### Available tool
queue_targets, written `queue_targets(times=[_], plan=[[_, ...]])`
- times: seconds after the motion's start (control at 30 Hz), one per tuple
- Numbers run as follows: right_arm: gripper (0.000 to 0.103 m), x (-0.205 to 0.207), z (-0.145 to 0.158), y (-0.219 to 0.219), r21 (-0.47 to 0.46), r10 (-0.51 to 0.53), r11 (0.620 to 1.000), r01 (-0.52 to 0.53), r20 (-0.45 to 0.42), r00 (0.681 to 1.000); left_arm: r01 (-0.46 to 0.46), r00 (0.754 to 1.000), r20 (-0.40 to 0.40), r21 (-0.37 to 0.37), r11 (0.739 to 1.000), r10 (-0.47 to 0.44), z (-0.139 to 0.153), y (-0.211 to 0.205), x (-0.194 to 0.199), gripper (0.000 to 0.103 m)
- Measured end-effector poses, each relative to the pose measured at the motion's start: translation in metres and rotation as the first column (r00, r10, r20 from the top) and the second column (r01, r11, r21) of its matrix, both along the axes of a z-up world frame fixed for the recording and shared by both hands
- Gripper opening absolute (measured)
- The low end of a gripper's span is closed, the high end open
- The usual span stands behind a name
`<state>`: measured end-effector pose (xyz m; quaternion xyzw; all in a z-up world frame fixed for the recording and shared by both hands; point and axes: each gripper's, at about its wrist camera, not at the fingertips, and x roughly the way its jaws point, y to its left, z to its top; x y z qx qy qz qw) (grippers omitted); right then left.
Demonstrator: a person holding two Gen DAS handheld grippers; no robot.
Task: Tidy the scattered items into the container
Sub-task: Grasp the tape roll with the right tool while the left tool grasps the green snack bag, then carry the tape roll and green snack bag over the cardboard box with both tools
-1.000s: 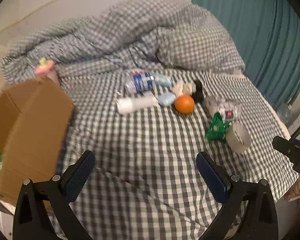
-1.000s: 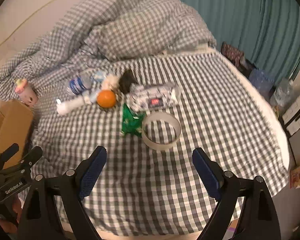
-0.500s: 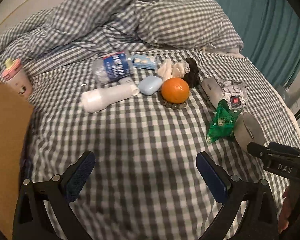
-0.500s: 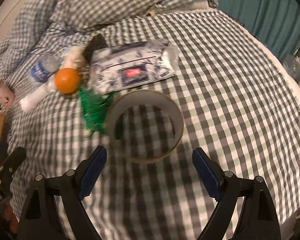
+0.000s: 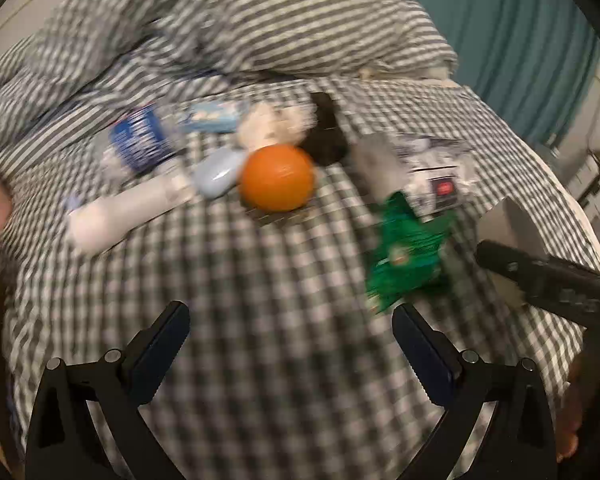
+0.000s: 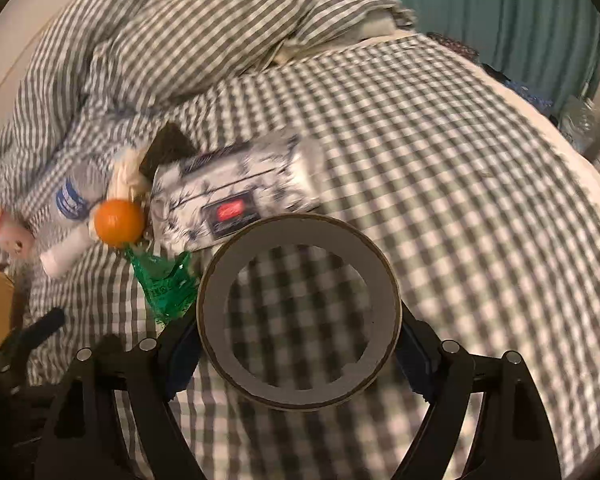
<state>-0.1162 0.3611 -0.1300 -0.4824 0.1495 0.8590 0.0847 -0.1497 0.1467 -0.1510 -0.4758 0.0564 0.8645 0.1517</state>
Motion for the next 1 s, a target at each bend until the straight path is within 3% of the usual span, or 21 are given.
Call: queue_targets(times=[0.17, 0.27, 0.37, 0.4, 0.5, 0.63, 0.83, 1.0], plan=[[0.083, 0.016, 0.005, 0.025, 0.01, -0.052, 0.999, 0.052, 0.004, 0.999, 0.06, 0.998, 0.023, 0.056, 0.997, -0.061, -0.016, 0.046, -0.017, 0.103], [0.083, 0.021, 0.003, 0.031, 0.02, -0.066, 0.998, 0.065, 0.018, 0.998, 0.076, 0.995, 0.054, 0.047, 0.996, -0.078, -0.031, 0.067, -0.026, 0.102], [0.083, 0.023, 0.001, 0.033, 0.015, -0.067, 0.998, 0.066, 0.025, 0.997, 0.086, 0.993, 0.075, 0.054, 0.995, -0.09, -0.038, 0.074, -0.031, 0.066], [0.083, 0.024, 0.001, 0.032, 0.011, -0.063, 0.998, 0.063, 0.026, 0.998, 0.099, 0.993, 0.064, 0.06, 0.993, -0.102, -0.035, 0.075, -0.029, 0.04], [0.083, 0.022, 0.005, 0.023, 0.009, -0.051, 0.999, 0.051, 0.019, 0.999, 0.121, 0.992, 0.046, 0.019, 0.993, -0.121, -0.027, 0.081, -0.024, 0.037], [0.083, 0.026, 0.018, 0.004, 0.019, -0.01, 1.0, 0.01, -0.002, 1.0, 0.111, 0.994, 0.022, 0.023, 0.994, -0.111, -0.014, 0.074, -0.013, 0.036], [0.083, 0.034, 0.045, -0.027, 0.024, 0.038, 0.999, -0.037, -0.035, 0.999, 0.055, 0.998, 0.015, -0.016, 0.998, -0.055, 0.018, 0.046, 0.001, 0.036], [0.083, 0.039, 0.071, -0.063, 0.049, 0.088, 0.995, -0.085, -0.067, 0.994, -0.016, 0.998, -0.06, -0.069, 0.997, 0.012, 0.061, 0.008, 0.019, 0.036]])
